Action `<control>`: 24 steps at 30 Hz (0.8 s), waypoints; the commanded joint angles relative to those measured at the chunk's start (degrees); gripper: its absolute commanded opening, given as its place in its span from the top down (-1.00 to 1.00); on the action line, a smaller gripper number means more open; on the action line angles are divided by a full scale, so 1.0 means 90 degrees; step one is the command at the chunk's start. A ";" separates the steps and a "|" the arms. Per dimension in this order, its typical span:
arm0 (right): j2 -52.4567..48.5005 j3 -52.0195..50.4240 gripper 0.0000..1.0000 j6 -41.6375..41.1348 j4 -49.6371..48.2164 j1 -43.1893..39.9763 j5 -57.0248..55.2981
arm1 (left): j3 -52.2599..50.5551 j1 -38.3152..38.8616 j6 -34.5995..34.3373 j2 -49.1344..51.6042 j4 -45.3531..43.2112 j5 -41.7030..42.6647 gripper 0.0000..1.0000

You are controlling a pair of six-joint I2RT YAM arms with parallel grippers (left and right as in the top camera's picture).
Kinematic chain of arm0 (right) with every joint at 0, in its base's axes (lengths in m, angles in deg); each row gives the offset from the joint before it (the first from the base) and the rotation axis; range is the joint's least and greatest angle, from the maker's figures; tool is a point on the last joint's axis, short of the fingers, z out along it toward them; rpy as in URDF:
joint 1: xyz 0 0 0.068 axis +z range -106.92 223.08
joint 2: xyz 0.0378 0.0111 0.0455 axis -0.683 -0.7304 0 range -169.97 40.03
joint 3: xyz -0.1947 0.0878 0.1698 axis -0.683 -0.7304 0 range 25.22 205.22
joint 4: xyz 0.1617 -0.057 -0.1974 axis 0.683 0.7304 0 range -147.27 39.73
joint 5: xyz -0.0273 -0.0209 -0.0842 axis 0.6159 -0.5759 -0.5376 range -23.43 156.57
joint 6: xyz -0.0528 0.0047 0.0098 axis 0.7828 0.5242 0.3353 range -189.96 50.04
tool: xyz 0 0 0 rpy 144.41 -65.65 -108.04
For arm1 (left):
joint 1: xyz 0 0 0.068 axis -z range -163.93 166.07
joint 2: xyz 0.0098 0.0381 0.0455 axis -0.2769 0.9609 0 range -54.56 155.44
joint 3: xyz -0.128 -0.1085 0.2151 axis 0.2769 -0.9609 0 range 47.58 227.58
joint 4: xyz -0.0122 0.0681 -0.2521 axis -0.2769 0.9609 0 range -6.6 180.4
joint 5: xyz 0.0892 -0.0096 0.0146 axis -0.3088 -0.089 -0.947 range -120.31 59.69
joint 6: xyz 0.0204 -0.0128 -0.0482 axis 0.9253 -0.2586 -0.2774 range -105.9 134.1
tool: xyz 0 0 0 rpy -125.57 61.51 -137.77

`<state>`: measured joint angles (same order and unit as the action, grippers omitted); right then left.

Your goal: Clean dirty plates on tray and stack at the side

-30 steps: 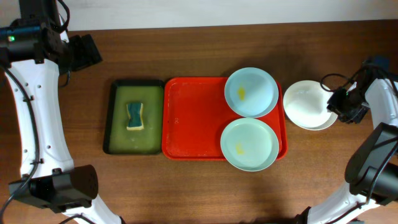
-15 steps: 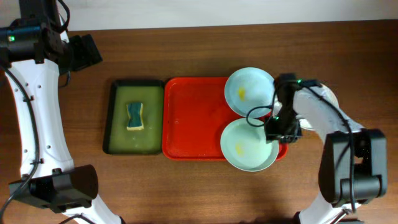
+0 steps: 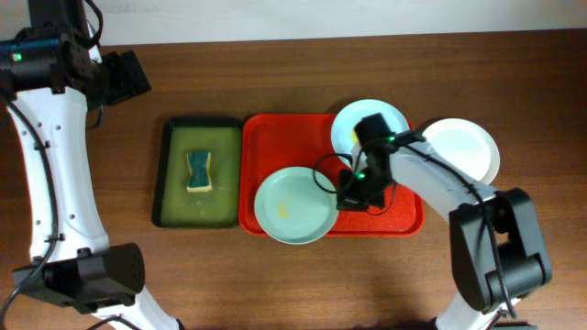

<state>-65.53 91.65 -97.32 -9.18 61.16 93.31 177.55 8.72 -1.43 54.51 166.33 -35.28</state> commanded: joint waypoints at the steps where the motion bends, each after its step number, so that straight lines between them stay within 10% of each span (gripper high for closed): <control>1: 0.0034 0.0010 0.92 -0.2322 -0.0787 0.0714 -0.0593 | 0.0017 0.0007 -0.0058 0.0034 -0.0015 -0.0027 -0.99; 4: 0.0034 0.0012 0.92 -0.3179 -0.0882 0.1066 -0.1933 | 0.0017 0.0005 -0.0058 0.0034 -0.0015 -0.0029 -0.99; 9: 0.0114 0.0153 0.89 -0.1377 -0.0823 0.0714 -0.1936 | 0.0017 0.0007 -0.0058 0.0034 -0.0015 -0.0029 -0.99; 14: 0.0114 0.1292 0.22 -0.0459 0.0432 0.0393 -0.1953 | 0.0017 0.0005 -0.0058 0.0034 -0.0015 -0.0029 -0.99; 24: -0.0765 0.2650 0.02 -0.1064 -0.1154 0.3157 -0.4418 | 0.0017 0.0007 -0.0058 0.0034 -0.0015 -0.0029 -0.99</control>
<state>-69.16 114.91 -104.53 -17.35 86.67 62.32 177.55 8.72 -1.43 54.51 166.36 -35.28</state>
